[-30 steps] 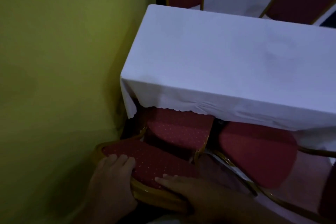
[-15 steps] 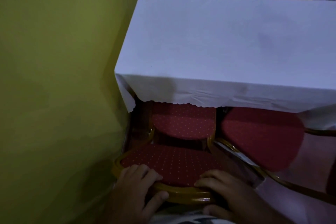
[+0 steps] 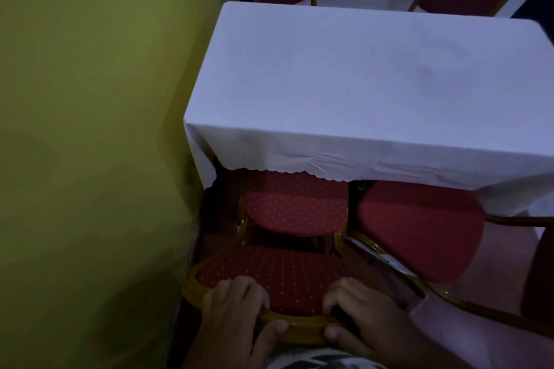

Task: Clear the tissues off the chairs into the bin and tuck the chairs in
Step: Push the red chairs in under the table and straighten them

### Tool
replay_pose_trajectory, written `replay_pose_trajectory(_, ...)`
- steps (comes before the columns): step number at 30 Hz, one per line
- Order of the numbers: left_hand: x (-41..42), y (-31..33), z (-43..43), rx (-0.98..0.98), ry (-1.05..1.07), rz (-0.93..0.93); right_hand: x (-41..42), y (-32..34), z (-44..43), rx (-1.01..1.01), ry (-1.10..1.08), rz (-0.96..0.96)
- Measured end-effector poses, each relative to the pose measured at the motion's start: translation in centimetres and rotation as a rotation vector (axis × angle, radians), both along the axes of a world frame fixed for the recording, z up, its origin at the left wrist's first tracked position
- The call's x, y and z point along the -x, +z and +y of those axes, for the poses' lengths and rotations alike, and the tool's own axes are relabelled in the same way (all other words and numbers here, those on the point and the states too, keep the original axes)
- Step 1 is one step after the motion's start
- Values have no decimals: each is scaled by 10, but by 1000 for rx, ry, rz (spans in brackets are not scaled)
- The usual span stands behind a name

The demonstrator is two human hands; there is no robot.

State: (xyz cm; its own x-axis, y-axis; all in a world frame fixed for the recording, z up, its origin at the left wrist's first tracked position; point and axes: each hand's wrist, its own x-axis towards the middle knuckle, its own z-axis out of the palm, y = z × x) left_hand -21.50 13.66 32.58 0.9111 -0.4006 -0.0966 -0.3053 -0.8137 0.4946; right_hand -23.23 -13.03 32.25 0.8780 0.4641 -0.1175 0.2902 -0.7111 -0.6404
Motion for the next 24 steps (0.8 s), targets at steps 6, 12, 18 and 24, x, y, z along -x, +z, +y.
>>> replay_pose_trajectory(6,-11,5,-6,47,21,-42,-10,-11,-5,-18,-13,-7)
replay_pose_trajectory(12,-14,4,-8,88,33,-53,-13,-16,-9,1,-69,2)
replay_pose_trajectory(18,-16,13,-9,44,32,-23,-18,-13,-9,-36,-47,55)
replay_pose_trajectory(24,-27,27,-55,-35,58,66,-19,-7,-34,-141,-1,101)
